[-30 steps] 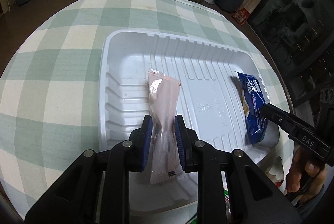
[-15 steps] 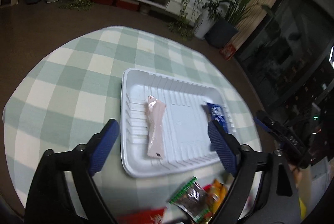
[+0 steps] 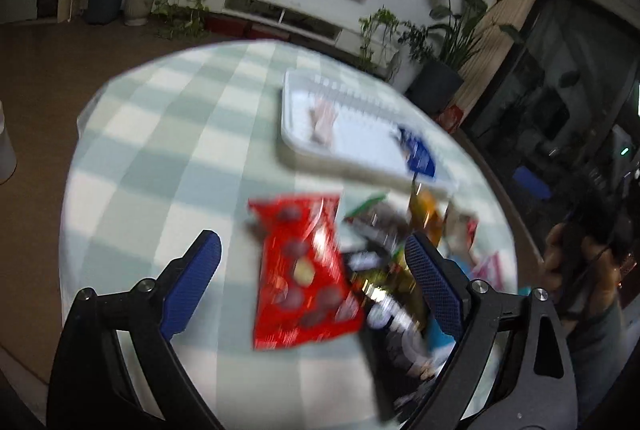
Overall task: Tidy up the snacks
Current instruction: 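Release both packets in the tray and move both tools back to the pile, then grasp the red Maltesers bag with the left tool while the right tool grasps the light-blue packet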
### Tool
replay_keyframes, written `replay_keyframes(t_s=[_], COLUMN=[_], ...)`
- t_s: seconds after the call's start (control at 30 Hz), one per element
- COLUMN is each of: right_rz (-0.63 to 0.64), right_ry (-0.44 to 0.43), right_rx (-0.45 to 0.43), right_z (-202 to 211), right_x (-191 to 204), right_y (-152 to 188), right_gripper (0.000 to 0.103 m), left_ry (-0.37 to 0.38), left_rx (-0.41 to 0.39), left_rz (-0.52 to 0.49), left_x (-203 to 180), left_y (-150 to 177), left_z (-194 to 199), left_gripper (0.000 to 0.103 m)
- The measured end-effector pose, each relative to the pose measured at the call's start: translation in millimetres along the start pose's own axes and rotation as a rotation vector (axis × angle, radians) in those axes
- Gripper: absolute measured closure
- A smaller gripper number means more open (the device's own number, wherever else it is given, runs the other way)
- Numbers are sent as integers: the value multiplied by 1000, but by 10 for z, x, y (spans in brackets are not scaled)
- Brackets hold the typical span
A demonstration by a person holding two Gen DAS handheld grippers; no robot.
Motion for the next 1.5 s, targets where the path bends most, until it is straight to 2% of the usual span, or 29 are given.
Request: replay_keyframes(t_s=[0.03,0.07,0.1,0.17,0.43,0.47,0.53,0.7,0.83,0.93,1.1,1.13,1.23,1.3,1.5], right_rz=[1,2,4,14,169,188,209,231,237,249,260,261,261,263,275], right_ry=[-2,-1,-4,-5,57,59,50,47,43,39,40,41,41,41,45], right_rx=[4,7,10,22,127,135,139,155,164,167,167,165,166,165,170], right_z=[68,126,209,316,463,452,455,414,404,408,413,414,415,415,408], right_x=[32,53,87,134,405,434,477,504,535,574,600,603,607,610,622], right_y=[88,165,275,458,1218,1270,1323,1381,1407,1427,1444,1443,1444,1444,1454], right_gripper=[11,10,9,8,8,11,15,24,25,25,25,25,25,25,25], left_ry=[4,33,50,33,-26,-33,-49,-71,-83,-118,-134,-149,-154,-157,-226], left_rx=[43,49,42,20,36,41,61,87,100,105,131,141,166,184,240], left_rz=[44,58,70,90,24,11,-14,-21,15,-21,-53,-47,-12,-3,-65], left_x=[40,40,51,85,30,22,5,30,103,88,64,94,174,213,228], left_y=[105,126,132,141,195,144,140,135,125,107,102,99,107,112,124], left_z=[-53,-75,-82,-42,-81,-120,-180,-274,-266,-293,-353,-376,-431,-479,-612], left_gripper=[10,10,10,9,9,7,3,3,3,3,4,6,26,28,28])
Point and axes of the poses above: each gripper's, at about its wrist camera, not at the fingertips, and z roughly against the way its jaws point, x to its left, y to its underside, the point moved 8 cm from there along -z, roughly the way its jaws point, and after that the axes turned 9 degrees about y, right-handed, at the moved point
